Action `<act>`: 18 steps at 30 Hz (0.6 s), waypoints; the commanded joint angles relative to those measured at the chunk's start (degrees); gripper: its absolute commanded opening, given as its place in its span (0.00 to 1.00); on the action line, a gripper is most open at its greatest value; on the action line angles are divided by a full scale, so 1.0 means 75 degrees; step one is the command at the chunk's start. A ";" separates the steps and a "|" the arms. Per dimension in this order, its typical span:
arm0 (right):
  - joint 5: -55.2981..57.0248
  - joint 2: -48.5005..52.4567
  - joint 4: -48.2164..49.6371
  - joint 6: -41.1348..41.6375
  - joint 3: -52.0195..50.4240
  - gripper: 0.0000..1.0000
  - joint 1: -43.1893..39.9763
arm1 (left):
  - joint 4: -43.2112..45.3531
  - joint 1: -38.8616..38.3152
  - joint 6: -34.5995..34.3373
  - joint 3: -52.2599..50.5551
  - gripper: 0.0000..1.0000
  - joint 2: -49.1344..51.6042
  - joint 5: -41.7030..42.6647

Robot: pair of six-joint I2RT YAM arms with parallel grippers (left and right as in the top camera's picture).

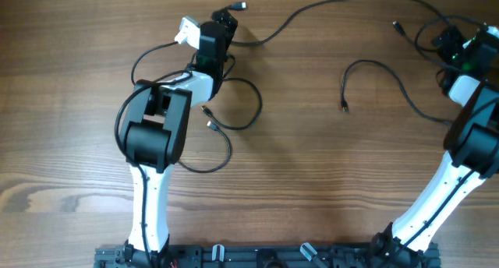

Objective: Untangle cables

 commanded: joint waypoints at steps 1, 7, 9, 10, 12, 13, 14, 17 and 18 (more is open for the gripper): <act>-0.0009 -0.1294 -0.0452 -0.0938 0.0052 1.00 -0.0012 | -0.0749 -0.0015 0.0810 -0.0117 1.00 -0.1099 0.0280; -0.0012 -0.3010 -0.1682 -0.1343 0.0052 1.00 0.0020 | -0.2987 -0.0006 0.1734 -0.0117 1.00 -0.3159 0.0146; -0.0085 -0.3561 -0.2279 -0.1821 0.0052 1.00 0.0090 | -0.3809 0.0012 0.1915 -0.0117 1.00 -0.3791 -0.0073; -0.0172 -0.3806 -0.2623 -0.2101 0.0052 1.00 0.0140 | -0.4249 0.0017 0.1915 -0.0117 1.00 -0.4071 -0.0216; -0.0440 -0.4261 -0.3474 -0.2600 0.0052 1.00 0.0289 | -0.5441 0.0038 0.1996 -0.0117 1.00 -0.4680 -0.0714; -0.0597 -0.4424 -0.3858 -0.2754 0.0052 1.00 0.0370 | -0.5887 0.0050 0.2060 -0.0117 1.00 -0.4870 -0.0860; -0.0848 -0.4607 -0.4313 -0.2903 0.0052 1.00 0.0484 | -0.6618 0.0073 0.2087 -0.0117 1.00 -0.5152 -0.0973; -0.1953 -0.5050 -0.5531 -0.3002 0.0052 1.00 0.0886 | -0.8711 0.0131 0.2119 -0.0117 1.00 -0.5785 -0.0997; -0.2442 -0.5141 -0.5858 -0.2999 0.0052 1.00 0.1023 | -0.9296 0.0163 0.2194 -0.0117 1.00 -0.5887 -0.1005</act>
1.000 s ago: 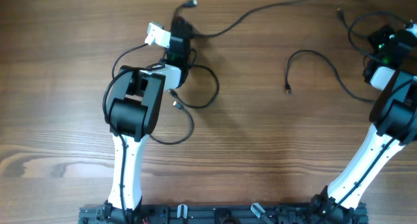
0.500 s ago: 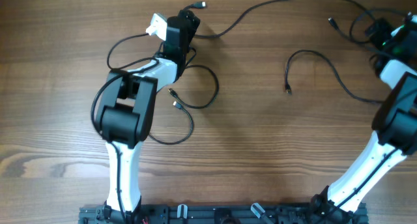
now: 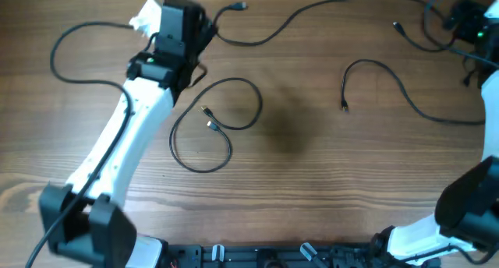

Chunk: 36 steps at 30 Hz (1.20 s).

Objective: Untangle cables

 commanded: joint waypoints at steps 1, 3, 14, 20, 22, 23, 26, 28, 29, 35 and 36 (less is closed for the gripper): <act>-0.2028 -0.0519 -0.0857 -0.0382 0.0012 1.00 0.0522 | -0.1784 0.0178 0.0495 -0.0067 1.00 -0.0571 -0.0350; -0.2996 -0.0589 -0.1469 -0.0382 0.0012 1.00 0.0880 | -0.2908 0.0326 0.0603 -0.0070 1.00 -0.0609 -0.0321; -0.2506 -0.0586 -0.3806 -0.3209 0.0012 1.00 0.3622 | -0.4707 0.1763 0.2973 -0.0114 1.00 -0.0606 0.1093; -0.1859 -0.0539 -0.4039 -0.4663 0.0009 0.94 0.4814 | -0.4768 0.1781 0.4252 -0.0300 1.00 -0.0606 0.1090; -0.1859 -0.0490 -0.4033 -0.4893 0.0009 0.94 0.5007 | -0.4625 0.1786 0.4205 -0.0466 1.00 -0.0606 0.1087; -0.1862 -0.0458 -0.4057 -0.5018 0.0009 0.94 0.5109 | -0.4543 0.1784 0.4205 -0.0554 1.00 -0.0606 0.1087; -0.1856 -0.0230 -0.4089 -0.5706 0.0006 0.96 0.5505 | -0.4252 0.1784 0.4214 -0.0970 1.00 -0.0603 0.1084; -0.1856 -0.0047 -0.4083 -0.6441 0.0006 0.97 0.5732 | -0.4106 0.1784 0.4211 -0.1239 1.00 -0.0603 0.1084; -0.1836 0.0032 -0.4077 -0.6764 0.0006 0.98 0.5817 | -0.4045 0.1784 0.4211 -0.1343 1.00 -0.0603 0.1087; -0.1492 0.0831 -0.3707 -0.7577 0.0006 1.00 0.6225 | -0.3631 0.1784 0.4409 -0.2028 1.00 -0.0592 0.1090; -0.1495 0.0959 -0.3687 -0.7580 0.0006 1.00 0.6286 | -0.3617 0.1784 0.4409 -0.2116 1.00 -0.0592 0.1090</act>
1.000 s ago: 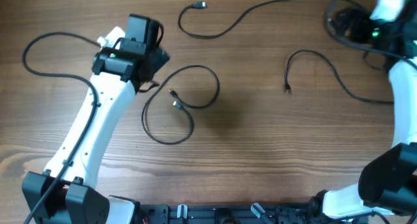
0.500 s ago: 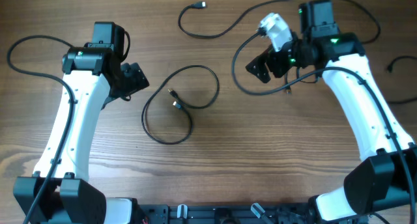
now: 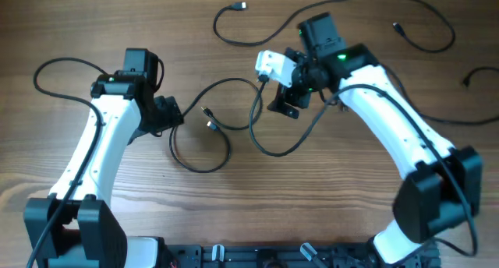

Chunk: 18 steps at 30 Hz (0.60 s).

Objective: Untangle cables

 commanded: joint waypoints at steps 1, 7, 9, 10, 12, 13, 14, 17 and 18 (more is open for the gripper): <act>0.0146 0.0635 0.0119 -0.0530 0.0003 1.00 0.0236 | 0.0146 0.0035 0.0230 -0.0513 1.00 -0.0087 0.0058; 0.0149 0.1475 0.0227 -0.1411 0.0003 1.00 0.0726 | 0.0388 0.0035 0.0227 -0.0918 1.00 -0.0087 0.0055; 0.0149 0.1693 0.0367 -0.1527 0.0003 1.00 0.0822 | 0.0420 0.0035 0.0221 -0.0930 1.00 -0.0087 0.0058; 0.0149 0.1813 0.0449 -0.1527 0.0003 1.00 0.0895 | 0.0446 0.0035 0.0198 -0.0930 1.00 -0.0087 0.0058; 0.0152 0.1990 0.0539 -0.1530 0.0003 1.00 0.1052 | 0.0507 0.0035 0.0198 -0.0930 1.00 -0.0087 0.0236; 0.0149 0.2084 0.0592 -0.1530 0.0003 1.00 0.1110 | 0.0568 0.0035 0.0198 -0.0930 1.00 -0.0087 0.0396; 0.0149 0.2127 0.0638 -0.1530 0.0003 1.00 0.1154 | 0.0627 0.0035 0.0198 -0.0930 1.00 -0.0087 0.0554; 0.0149 0.2343 0.0938 -0.1524 0.0003 1.00 0.1314 | 0.0761 0.0035 0.0198 -0.0930 1.00 -0.0087 0.0793; 0.0146 0.2436 0.1035 -0.1527 0.0003 1.00 0.1376 | 0.0775 0.0035 0.0198 -0.0930 1.00 -0.0087 0.0796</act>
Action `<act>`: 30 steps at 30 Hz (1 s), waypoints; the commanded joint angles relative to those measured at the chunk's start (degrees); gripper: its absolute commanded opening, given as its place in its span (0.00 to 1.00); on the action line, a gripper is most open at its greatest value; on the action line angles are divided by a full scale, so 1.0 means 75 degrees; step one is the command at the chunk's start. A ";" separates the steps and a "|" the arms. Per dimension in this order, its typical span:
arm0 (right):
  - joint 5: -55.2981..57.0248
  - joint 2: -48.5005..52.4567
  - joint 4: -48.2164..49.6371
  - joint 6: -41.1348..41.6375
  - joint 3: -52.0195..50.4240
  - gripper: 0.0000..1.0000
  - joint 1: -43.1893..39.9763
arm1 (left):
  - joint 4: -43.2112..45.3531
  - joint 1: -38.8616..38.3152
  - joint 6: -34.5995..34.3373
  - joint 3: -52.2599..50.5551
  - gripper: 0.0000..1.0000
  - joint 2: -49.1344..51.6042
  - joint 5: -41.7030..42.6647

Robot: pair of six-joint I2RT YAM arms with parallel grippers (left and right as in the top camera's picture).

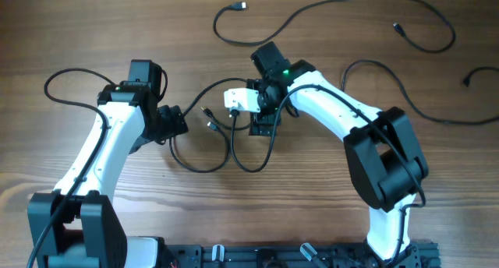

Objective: Untangle cables

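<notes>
A tangle of thin black cable [204,165] lies mid-table in loops, with two plugs [209,118] inside it. My left gripper [176,125] sits at the left edge of that loop, where the cable passes it; its jaws are too dark to read. My right gripper [261,126] points down just right of the plugs, and a cable loop [249,168] hangs from it toward the front, so it looks shut on that cable. Its white wrist camera [235,99] faces left.
A long black cable [327,5] runs across the far edge with plugs at both ends. Another cable [413,104] curves from behind the right arm to the right edge. A cable loop [58,75] arcs left of the left arm.
My right gripper has moved left and toward the front, now beside the plugs, and the cable loop under it came along. The left gripper shifted slightly right and nearer the loop.
Both grippers began at the far corners, left by the top cable, right at the far right. Then both were further out. Later the left was down at the middle loop and the right at mid-table with a cable; now they face each other across the tangle.
</notes>
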 commanded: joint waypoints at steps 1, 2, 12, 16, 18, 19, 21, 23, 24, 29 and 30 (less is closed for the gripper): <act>-0.0044 0.0364 0.0213 -0.0152 0.0003 1.00 0.0210 | 0.0070 0.0035 0.0096 -0.0070 1.00 -0.0087 0.0347; -0.0044 0.0411 0.0236 -0.0152 0.0003 1.00 0.0256 | 0.0061 0.0035 0.0096 -0.0070 1.00 -0.0087 0.0347; -0.0047 0.0673 0.0262 -0.0128 0.0003 0.86 0.0443 | 0.0125 0.0035 0.0093 -0.0219 1.00 -0.0087 0.0347; -0.0050 0.0790 0.0315 -0.0125 0.0003 0.84 0.0443 | 0.0125 0.0035 0.0093 -0.0219 1.00 -0.0087 0.0347; -0.0050 0.0895 0.0356 -0.0125 0.0003 0.82 0.0443 | 0.0119 0.0035 0.0093 -0.0219 1.00 -0.0087 0.0350; -0.0047 0.0965 0.0364 -0.0125 0.0003 0.81 0.0443 | 0.0122 0.0035 0.0093 -0.0219 1.00 -0.0087 0.0350; -0.0047 0.1105 0.0376 -0.0128 0.0003 0.76 0.0443 | 0.0122 0.0035 0.0093 -0.0219 1.00 -0.0087 0.0350; -0.0047 0.1209 0.0373 -0.0131 0.0003 0.69 0.0443 | 0.0119 0.0035 0.0093 -0.0219 1.00 -0.0087 0.0350; -0.0050 0.1262 0.0376 -0.0128 0.0003 0.64 0.0443 | 0.0119 0.0035 0.0093 -0.0219 1.00 -0.0087 0.0350; -0.0041 0.1297 0.0373 -0.0131 0.0003 0.35 0.0440 | 0.0119 0.0035 0.0093 -0.0219 1.00 -0.0087 0.0350; -0.0041 0.1297 0.0370 -0.0128 0.0003 0.25 0.0440 | 0.0119 0.0035 0.0093 -0.0219 1.00 -0.0087 0.0350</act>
